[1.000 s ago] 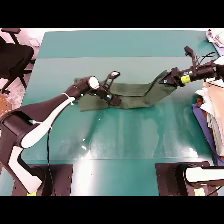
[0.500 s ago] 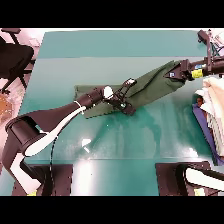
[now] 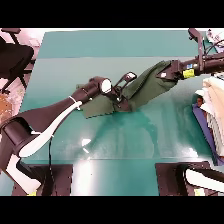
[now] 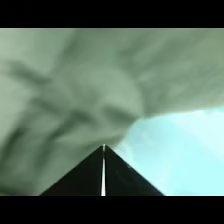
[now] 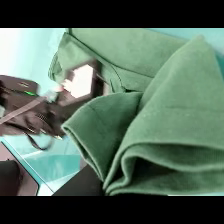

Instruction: Fold the shirts.

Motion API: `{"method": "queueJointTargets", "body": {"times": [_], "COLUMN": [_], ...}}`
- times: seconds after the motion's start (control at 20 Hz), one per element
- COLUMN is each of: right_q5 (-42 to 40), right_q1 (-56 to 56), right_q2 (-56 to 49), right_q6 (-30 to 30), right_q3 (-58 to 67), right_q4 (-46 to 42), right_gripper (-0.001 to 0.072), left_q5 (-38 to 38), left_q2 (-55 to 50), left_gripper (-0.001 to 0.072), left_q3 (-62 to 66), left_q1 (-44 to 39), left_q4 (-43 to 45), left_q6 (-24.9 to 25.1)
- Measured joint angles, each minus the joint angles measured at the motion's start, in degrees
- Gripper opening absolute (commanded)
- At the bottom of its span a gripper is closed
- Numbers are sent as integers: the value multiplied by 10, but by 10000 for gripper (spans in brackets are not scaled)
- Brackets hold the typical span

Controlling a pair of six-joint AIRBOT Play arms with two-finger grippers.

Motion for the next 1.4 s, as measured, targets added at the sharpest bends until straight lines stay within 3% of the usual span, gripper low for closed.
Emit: {"method": "queueJointTargets", "body": {"times": [0.25, 1.05, 1.4], "right_q5": [-9, -28, -53], "right_q1": [3, 5, 71], "right_q2": [-6, -7, -7], "right_q6": [0, 0, -1], "right_q3": [0, 0, 0], "right_q4": [2, 39, 54], "right_gripper": [19, 19, 19], "left_q5": [15, 32, 51], "left_q2": [4, -58, -64], "left_gripper": [24, 24, 24], "left_q3": [5, 5, 5], "left_q1": [22, 16, 6], "left_q4": [23, -92, -110], "left_q6": [-10, -11, -11]}}
